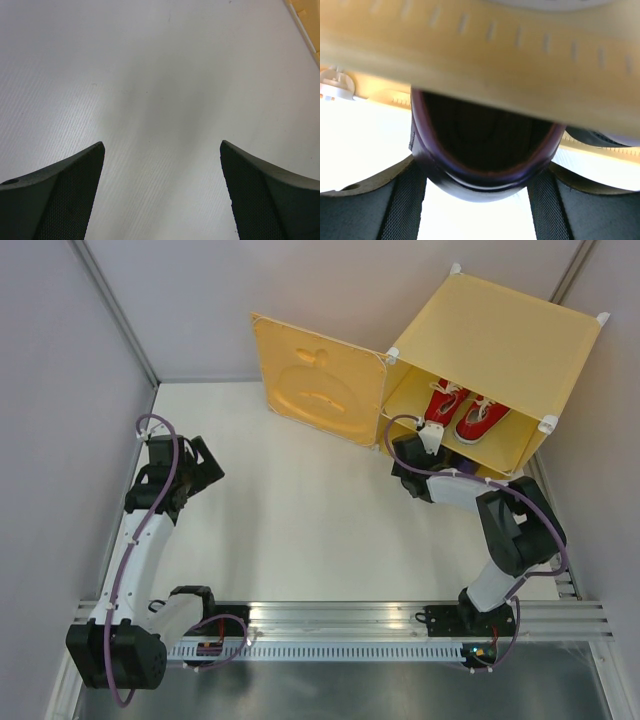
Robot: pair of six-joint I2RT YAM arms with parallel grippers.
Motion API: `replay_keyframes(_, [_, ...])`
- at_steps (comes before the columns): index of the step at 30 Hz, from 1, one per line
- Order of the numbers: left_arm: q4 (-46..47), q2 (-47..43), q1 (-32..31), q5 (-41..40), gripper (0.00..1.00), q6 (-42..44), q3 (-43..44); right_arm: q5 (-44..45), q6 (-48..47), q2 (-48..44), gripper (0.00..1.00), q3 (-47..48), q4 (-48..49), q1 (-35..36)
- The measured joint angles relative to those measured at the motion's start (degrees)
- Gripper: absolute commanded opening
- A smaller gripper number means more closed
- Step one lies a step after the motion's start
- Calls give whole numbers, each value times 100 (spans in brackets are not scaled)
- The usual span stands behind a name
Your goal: Place and organize the shoes in the shoe cabinet
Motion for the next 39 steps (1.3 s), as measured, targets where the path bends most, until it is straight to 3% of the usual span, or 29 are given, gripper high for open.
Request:
replay_keyframes(1, [0,4,0,0,98,0,0,-4,2,17,60,15,7,-9])
replay_keyframes(4, [2,17,0,0,98,0,0,-28,7,33,78,24,15,-26])
replay_keyframes(10, [9,17,0,2,98,0,0,-98,42,26,92,28,24,-76])
replay_keyframes(14, [15,15,0,2,98,0,0,-278,85,-79,93,28,-68,-111])
replay_keyframes(21, [26,15,0,4,98,0,0,-505,321,-459,84,-61,-435,-92])
replay_keyframes(27, [28,15,0,4,98,0,0,-511,623,-782,70,-232,-597,365])
replay_keyframes(39, [28,2,0,4,98,0,0,-540,496,-391,67,-304,-522,651])
